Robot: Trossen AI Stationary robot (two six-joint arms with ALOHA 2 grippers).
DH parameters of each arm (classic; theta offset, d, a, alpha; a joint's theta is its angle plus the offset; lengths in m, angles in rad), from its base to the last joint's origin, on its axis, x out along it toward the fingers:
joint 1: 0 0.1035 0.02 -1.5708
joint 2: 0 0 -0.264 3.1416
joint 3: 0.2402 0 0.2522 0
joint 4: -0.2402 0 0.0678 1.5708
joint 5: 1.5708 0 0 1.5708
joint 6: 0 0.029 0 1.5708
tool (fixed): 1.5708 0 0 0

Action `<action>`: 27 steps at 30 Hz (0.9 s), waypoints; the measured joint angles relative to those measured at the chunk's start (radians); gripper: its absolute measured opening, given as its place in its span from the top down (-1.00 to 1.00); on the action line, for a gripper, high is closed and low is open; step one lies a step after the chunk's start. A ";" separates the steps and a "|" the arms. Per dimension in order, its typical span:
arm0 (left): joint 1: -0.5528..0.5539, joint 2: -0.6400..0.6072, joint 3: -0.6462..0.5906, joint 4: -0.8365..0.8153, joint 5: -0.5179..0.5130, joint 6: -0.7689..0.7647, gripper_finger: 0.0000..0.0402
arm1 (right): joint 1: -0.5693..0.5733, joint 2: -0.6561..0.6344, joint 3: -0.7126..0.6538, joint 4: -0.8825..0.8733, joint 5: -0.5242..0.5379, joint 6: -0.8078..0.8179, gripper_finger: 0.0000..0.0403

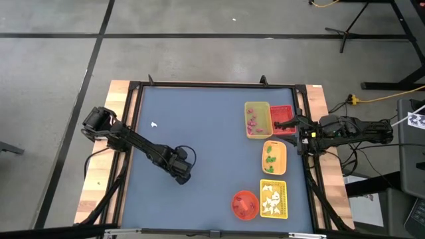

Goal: Sort Halloween decoration
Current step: Put the white ghost toy into the yellow box

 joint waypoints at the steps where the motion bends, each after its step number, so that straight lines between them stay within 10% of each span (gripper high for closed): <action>1: 0.000 0.000 0.000 0.000 0.000 0.000 0.68 | 0.000 0.000 0.000 0.000 0.000 0.000 -0.12; 27: 0.004 -0.007 0.016 0.017 0.043 0.053 0.73 | 0.000 0.000 0.000 0.000 0.000 0.000 -0.12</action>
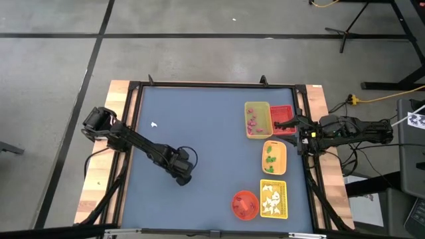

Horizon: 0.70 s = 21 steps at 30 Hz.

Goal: Sort Halloween decoration
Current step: Put the white ghost toy into the yellow box

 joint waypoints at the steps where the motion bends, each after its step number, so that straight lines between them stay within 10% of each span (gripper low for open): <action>1: 0.002 0.000 0.006 0.007 0.009 0.006 0.73 | 0.000 0.000 0.000 0.000 0.000 0.000 -0.12; 13: 0.008 -0.005 0.016 0.341 0.057 0.009 0.73 | 0.000 0.000 0.000 0.000 0.000 0.000 -0.12; 21: 0.011 -0.005 0.017 0.813 -0.224 0.060 0.73 | 0.000 0.000 0.000 0.000 0.000 0.000 -0.12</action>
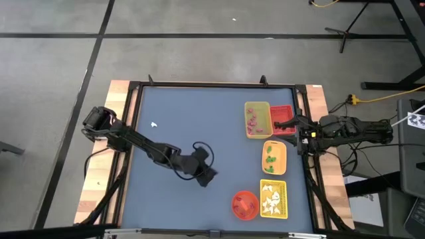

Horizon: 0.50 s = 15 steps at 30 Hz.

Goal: Sort Halloween decoration
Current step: Put the white ghost toy into the yellow box

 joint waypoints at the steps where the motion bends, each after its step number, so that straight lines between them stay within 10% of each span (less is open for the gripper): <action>1: 0.001 0.000 0.000 0.045 -0.034 0.037 0.73 | 0.000 0.000 0.000 0.000 0.000 0.000 -0.12; 15: 0.041 0.127 0.028 0.544 -0.207 0.398 0.73 | 0.000 0.000 0.000 0.002 0.000 -0.012 -0.12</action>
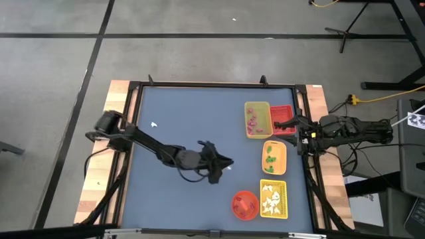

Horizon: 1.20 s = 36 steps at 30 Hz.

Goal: Sort Halloween decoration
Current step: Put the white ghost toy into the yellow box

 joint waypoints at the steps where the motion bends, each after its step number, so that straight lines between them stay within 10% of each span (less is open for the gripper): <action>1: 0.002 0.036 0.021 0.021 0.003 0.017 0.73 | 0.000 0.000 0.000 0.000 0.000 -0.007 -0.12; 14: 0.043 0.485 0.591 -0.015 0.224 0.311 0.74 | 0.000 0.000 0.000 0.003 0.000 -0.012 -0.12; 26: 0.059 0.405 0.641 -0.304 0.233 0.493 0.47 | 0.000 0.000 0.000 0.003 0.000 -0.010 -0.12; 36: 0.040 0.268 0.641 -0.915 0.282 0.479 0.04 | 0.000 0.000 0.000 0.003 -0.007 -0.002 -0.12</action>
